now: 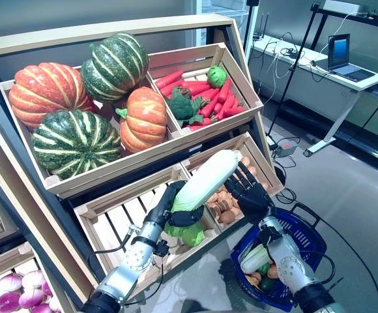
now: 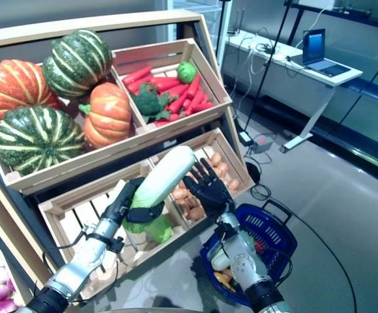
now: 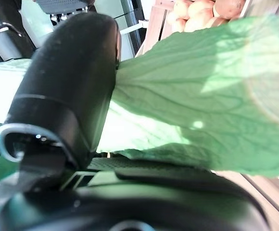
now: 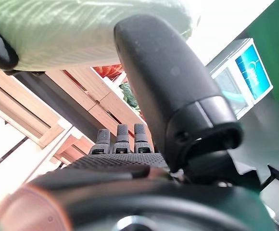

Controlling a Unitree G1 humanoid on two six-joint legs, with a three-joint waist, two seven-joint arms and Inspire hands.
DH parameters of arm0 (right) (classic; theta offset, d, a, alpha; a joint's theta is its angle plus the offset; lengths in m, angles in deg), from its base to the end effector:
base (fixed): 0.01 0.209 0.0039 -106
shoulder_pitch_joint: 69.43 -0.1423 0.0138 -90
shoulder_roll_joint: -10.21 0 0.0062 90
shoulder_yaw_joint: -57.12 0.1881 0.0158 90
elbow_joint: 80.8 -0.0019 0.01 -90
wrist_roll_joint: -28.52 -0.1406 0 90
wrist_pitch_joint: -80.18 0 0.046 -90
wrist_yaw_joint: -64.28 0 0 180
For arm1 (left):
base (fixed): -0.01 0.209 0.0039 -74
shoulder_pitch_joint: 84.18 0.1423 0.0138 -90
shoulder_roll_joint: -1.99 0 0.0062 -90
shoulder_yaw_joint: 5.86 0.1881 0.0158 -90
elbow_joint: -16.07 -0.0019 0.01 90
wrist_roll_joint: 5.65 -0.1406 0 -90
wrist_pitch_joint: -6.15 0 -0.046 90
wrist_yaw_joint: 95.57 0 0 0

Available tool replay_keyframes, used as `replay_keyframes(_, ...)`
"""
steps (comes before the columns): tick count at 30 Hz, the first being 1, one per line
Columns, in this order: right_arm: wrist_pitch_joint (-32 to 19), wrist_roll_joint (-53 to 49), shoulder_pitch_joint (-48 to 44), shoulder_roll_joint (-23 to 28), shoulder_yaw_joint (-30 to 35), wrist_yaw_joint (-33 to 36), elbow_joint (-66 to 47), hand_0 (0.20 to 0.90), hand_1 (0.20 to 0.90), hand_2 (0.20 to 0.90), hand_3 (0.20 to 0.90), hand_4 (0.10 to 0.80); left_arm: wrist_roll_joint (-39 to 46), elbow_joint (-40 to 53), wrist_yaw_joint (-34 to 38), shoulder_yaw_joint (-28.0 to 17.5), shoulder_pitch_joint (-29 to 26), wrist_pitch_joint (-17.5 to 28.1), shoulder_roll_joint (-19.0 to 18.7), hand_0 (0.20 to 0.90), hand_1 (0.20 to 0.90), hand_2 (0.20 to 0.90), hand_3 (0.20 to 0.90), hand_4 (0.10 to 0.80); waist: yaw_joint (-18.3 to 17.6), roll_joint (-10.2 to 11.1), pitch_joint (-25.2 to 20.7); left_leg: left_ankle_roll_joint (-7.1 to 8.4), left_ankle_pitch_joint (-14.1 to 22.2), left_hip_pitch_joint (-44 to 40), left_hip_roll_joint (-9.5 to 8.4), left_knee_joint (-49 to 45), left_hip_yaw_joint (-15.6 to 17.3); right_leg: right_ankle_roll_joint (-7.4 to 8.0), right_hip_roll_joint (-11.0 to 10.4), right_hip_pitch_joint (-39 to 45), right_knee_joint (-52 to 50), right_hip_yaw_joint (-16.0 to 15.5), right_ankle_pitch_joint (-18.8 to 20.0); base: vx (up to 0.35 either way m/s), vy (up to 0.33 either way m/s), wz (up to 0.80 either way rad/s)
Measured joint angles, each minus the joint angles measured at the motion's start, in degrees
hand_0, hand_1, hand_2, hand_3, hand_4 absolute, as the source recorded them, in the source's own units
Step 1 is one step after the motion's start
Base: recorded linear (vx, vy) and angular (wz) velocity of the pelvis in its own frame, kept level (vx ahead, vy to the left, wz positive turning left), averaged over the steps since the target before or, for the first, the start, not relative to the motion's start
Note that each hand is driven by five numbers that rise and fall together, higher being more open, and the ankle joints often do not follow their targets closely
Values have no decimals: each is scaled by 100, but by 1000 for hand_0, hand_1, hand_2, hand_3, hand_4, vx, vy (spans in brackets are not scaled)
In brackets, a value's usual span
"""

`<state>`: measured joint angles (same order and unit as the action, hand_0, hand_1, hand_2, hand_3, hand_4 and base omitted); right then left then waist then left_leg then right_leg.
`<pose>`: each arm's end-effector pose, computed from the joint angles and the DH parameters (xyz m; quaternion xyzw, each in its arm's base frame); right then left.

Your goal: Put vegetables into the basket

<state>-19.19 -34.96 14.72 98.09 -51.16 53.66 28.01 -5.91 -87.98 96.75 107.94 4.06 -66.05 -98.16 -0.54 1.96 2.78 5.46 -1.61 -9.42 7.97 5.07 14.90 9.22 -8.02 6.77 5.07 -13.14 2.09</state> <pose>0.2130 -0.1522 -0.0036 0.3919 0.0747 0.1065 0.9107 0.1913 0.1761 0.0036 0.2186 -0.0235 -0.1061 0.9697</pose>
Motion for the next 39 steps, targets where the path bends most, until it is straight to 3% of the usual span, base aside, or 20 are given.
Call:
replay_keyframes(17,216,-453,-18,-114,-28,57,145,900,900,900,900,800,-433,50,300,135,-80,132,-162,300,300,300,300,400,10,-2,1,0,-2,-59,-1,0,-14,-1,-3,73,1,-8,10,0,0,0)
replay_keyframes(31,506,-724,-369,119,-75,-403,-64,900,900,900,900,800,1011,46,-199,227,-112,128,73,300,300,300,300,400,152,-17,9,0,-12,-41,-1,0,-24,-1,-2,56,1,-1,11,0,0,0)
replay_keyframes(39,687,-715,-386,123,-114,-584,-273,900,900,900,900,800,1213,-41,-217,163,-112,120,192,300,300,300,300,400,149,-23,5,0,-12,-40,-1,0,-16,-1,-2,44,1,13,11,0,0,0)
